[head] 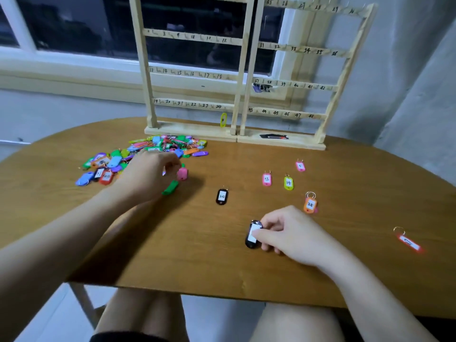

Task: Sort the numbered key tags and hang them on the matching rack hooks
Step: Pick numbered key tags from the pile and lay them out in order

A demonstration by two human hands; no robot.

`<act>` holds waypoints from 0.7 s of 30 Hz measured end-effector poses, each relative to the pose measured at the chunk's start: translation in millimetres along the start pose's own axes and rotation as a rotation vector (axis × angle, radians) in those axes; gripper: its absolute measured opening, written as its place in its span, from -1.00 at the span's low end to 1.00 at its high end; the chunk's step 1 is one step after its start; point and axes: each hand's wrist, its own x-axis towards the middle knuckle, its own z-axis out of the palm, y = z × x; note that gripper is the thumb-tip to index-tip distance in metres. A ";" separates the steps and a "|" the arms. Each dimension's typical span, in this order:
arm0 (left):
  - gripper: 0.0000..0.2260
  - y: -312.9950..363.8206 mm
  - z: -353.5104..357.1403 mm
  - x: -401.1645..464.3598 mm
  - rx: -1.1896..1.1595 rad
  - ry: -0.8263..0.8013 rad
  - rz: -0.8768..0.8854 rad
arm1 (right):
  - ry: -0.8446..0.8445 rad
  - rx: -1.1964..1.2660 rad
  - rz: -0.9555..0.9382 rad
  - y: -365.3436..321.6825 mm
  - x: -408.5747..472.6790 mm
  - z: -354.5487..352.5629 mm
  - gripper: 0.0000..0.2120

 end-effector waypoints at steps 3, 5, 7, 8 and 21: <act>-0.94 -17.1 -3.5 -13.8 -0.005 0.039 -0.097 | -0.039 -0.119 -0.014 -4.1 -0.3 -0.7 -0.73; -0.93 -24.6 -3.6 -23.5 -0.003 0.050 -0.137 | -0.053 -0.170 -0.020 -6.0 2.5 -0.8 -0.71; -0.93 -27.0 -2.7 -33.1 0.017 0.064 -0.180 | -0.066 -0.211 -0.011 -7.4 6.3 -1.5 -0.73; -0.92 -27.4 -2.1 -36.4 0.025 0.072 -0.201 | -0.068 -0.238 -0.007 -8.2 8.3 -1.5 -0.74; -0.62 -38.6 1.6 -37.0 0.077 -0.013 -0.447 | 0.130 -0.233 -0.078 -26.5 40.9 7.1 -0.77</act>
